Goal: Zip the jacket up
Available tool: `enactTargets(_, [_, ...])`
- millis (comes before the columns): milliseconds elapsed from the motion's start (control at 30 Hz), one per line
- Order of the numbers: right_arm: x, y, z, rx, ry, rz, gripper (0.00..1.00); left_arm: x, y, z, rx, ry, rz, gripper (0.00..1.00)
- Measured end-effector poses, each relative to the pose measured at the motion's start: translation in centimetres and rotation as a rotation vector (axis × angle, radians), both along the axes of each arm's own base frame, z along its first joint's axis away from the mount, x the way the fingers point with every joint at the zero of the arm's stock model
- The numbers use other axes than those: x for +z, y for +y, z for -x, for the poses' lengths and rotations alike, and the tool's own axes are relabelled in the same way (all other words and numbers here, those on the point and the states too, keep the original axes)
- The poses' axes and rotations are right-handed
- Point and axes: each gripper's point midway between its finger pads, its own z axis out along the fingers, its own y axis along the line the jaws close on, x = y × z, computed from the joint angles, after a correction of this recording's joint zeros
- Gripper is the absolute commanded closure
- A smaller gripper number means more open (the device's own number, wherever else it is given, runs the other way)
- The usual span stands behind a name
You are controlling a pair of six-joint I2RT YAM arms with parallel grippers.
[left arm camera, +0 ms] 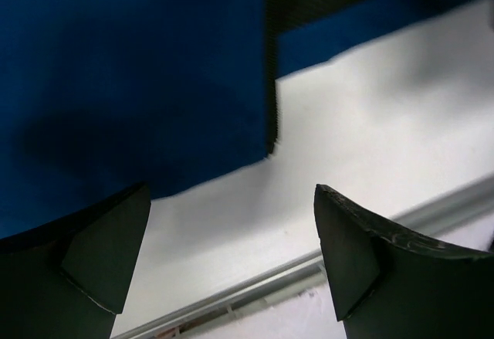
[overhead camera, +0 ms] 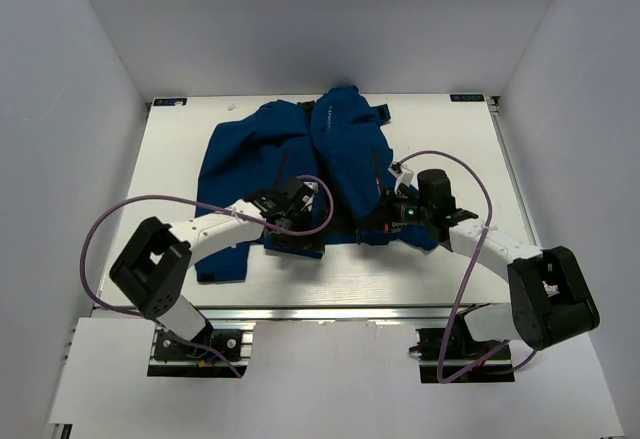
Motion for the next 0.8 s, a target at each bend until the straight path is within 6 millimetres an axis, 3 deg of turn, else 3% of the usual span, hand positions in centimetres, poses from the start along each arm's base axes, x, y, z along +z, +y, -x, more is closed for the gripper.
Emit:
enactTargets(167, [0.7,-0.1,-0.1,-0.003,-0.028,-0.005,1.0,-1.7,0.6,-0.2,0.058,0.007,-0.081,0.05])
enactTargets(467, [0.4,-0.6,0.0,-0.024,-0.032,0.009,1.0,-3.5,2.0,-1.1,0.204,-0.014,-0.236,0.18])
enactTargets(633, [0.3,-0.7,-0.1,-0.031,-0.037,0.018,1.0,-4.1,1.5,-1.7,0.228,-0.026,-0.302,0.18])
enactTargets(800, [-0.1,-1.0,-0.2,-0.037,-0.041,0.038,1.0,-4.1,0.7,-2.0,0.229,-0.034,-0.3,0.09])
